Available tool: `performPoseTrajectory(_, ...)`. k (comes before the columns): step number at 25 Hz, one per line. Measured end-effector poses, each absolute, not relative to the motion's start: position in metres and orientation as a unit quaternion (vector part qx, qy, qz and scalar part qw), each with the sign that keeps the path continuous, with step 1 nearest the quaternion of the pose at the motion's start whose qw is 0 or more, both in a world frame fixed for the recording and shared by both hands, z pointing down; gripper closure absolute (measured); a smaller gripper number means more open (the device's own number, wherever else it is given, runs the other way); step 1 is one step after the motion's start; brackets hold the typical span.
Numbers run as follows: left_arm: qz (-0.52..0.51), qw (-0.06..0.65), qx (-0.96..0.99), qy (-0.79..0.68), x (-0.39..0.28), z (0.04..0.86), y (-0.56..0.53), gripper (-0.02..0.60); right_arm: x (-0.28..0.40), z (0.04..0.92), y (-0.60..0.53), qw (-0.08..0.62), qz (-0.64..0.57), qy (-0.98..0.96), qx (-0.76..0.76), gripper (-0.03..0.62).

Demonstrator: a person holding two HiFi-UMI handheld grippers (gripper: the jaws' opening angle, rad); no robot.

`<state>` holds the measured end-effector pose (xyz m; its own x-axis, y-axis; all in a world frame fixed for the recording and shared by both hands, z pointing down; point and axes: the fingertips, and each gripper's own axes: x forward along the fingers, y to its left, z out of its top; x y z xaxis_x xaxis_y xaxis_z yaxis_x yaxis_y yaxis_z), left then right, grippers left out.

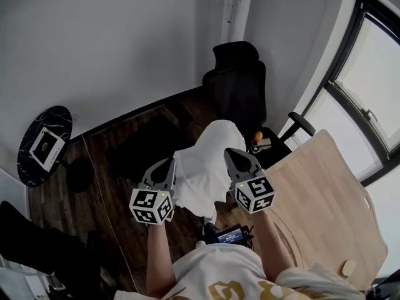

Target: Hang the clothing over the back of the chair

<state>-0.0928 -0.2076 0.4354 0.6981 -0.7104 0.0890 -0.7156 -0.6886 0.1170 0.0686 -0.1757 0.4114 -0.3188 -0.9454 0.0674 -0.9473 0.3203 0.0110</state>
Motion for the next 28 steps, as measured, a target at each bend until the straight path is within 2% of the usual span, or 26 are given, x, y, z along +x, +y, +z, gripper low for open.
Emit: performPoseTrajectory(28,0.054,0.083,0.921,-0.377,-0.085,0.461,-0.196,0.561,0.084,0.431,-0.161,0.062,0.032,-0.806,0.588,0.583)
